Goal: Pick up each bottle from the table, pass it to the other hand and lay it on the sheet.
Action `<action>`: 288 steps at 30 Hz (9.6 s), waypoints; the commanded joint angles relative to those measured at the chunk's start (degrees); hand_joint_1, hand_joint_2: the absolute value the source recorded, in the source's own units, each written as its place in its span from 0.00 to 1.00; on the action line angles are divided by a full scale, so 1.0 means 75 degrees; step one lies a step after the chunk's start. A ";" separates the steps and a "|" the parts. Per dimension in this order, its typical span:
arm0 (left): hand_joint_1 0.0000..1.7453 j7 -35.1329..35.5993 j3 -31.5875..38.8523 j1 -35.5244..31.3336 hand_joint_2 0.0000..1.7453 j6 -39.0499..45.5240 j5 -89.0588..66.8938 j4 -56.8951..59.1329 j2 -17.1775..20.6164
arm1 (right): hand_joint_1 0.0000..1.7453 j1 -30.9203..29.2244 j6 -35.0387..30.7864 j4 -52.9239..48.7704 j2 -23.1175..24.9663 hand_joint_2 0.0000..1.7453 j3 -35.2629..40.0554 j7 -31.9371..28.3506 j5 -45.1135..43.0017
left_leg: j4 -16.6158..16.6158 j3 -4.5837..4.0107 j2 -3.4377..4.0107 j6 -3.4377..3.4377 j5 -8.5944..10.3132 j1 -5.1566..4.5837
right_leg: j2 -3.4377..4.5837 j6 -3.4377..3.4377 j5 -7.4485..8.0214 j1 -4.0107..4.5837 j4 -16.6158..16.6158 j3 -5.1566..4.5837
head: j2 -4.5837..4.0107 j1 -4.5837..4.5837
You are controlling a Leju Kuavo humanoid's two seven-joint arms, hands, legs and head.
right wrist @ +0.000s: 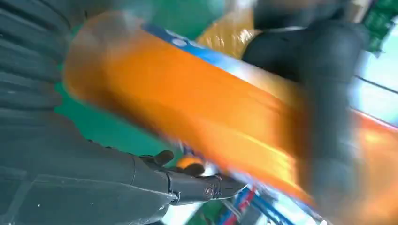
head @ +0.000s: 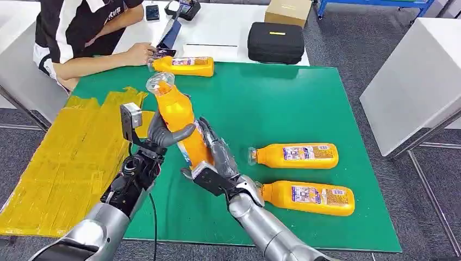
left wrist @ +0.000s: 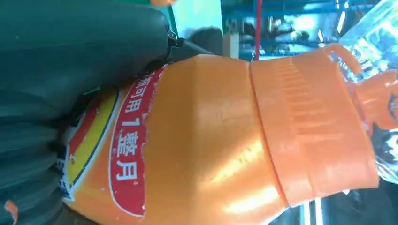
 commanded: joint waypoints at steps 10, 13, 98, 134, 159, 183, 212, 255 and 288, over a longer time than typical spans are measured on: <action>1.00 0.2891 -0.1716 -0.1757 1.00 0.5816 -0.6286 0.1682 0.1713 | 0.00 0.2149 0.1305 -0.5081 -0.1475 0.00 -0.2285 0.1011 -0.0403 | 0.0005 0.0028 -0.0017 0.0009 -0.0013 -0.0005 | -0.0019 -0.0036 -0.0017 0.0001 0.0008 0.0026 | 0.0000 0.0000; 1.00 0.3736 -0.2030 -0.1693 1.00 0.6180 -0.7302 0.2073 0.1967 | 0.00 0.2384 0.1085 -0.5431 -0.1542 0.00 -0.2765 0.0916 -0.0519 | 0.0004 0.0040 0.0002 0.0010 -0.0018 -0.0005 | 0.0002 -0.0035 -0.0016 0.0000 0.0005 0.0034 | 0.0000 -0.0003; 0.00 0.0736 0.1738 -0.1327 1.00 0.0246 -0.1495 0.0025 -0.0028 | 0.00 -0.1934 0.1716 0.0280 -0.3457 1.00 -0.2005 0.3727 0.5848 | 0.0023 0.0036 0.0030 0.0035 -0.0009 -0.0015 | 0.0035 -0.0017 0.0017 -0.0004 0.0008 0.0041 | 0.0000 -0.0003; 0.00 0.0628 0.0303 -0.1296 1.00 0.0837 -0.0006 0.0457 0.0141 | 0.00 -0.1048 0.3751 -0.0589 -0.4436 1.00 -0.1632 0.0807 0.3108 | 0.0012 0.0017 -0.0022 0.0035 0.0006 -0.0015 | -0.0016 -0.0005 0.0010 -0.0004 0.0003 0.0039 | 0.0000 -0.0006; 0.00 0.0857 0.0061 -0.1371 1.00 0.0574 0.0370 0.0552 0.0098 | 0.00 -0.1871 0.3146 0.1465 -0.4049 1.00 -0.1315 0.2078 0.3486 | 0.0012 0.0003 -0.0014 0.0032 0.0011 -0.0011 | -0.0008 0.0005 0.0020 -0.0002 0.0000 0.0023 | 0.0000 -0.0003; 0.00 0.1016 -0.0053 -0.1329 1.00 0.0526 0.0443 0.0585 0.0045 | 0.00 -0.2361 0.3292 0.2170 -0.3920 1.00 -0.1139 0.3185 0.3920 | 0.0010 0.0001 -0.0015 0.0031 0.0013 -0.0014 | -0.0009 0.0008 0.0022 -0.0004 0.0001 0.0020 | 0.0000 -0.0006; 0.00 0.1181 0.0345 -0.1374 1.00 0.0652 0.0882 0.0917 0.0208 | 0.66 -0.2325 0.4542 0.2735 -0.4007 1.00 -0.0854 0.5416 0.5410 | 0.0011 0.0019 -0.0028 0.0032 0.0008 -0.0010 | -0.0022 -0.0003 0.0011 0.0000 0.0001 0.0042 | 0.0000 -0.0006; 0.00 0.1027 -0.1282 -0.0731 1.00 0.0370 -0.0280 0.0354 0.0029 | 1.00 -0.1550 -0.1371 0.1667 -0.1596 1.00 -0.4322 0.1882 0.2195 | 0.0015 0.0003 -0.0019 0.0041 0.0015 -0.0010 | -0.0023 0.0001 0.0014 -0.0002 0.0005 0.0022 | 0.0000 -0.0003; 0.00 0.1122 -0.1690 -0.1233 1.00 0.0308 0.0091 0.0933 -0.0403 | 1.00 -0.1347 0.2031 0.1409 0.0334 1.00 -0.3128 -0.0082 0.0680 | 0.0014 -0.0010 0.0000 0.0036 0.0016 -0.0007 | -0.0009 0.0000 0.0018 0.0001 0.0008 -0.0005 | 0.0000 -0.0003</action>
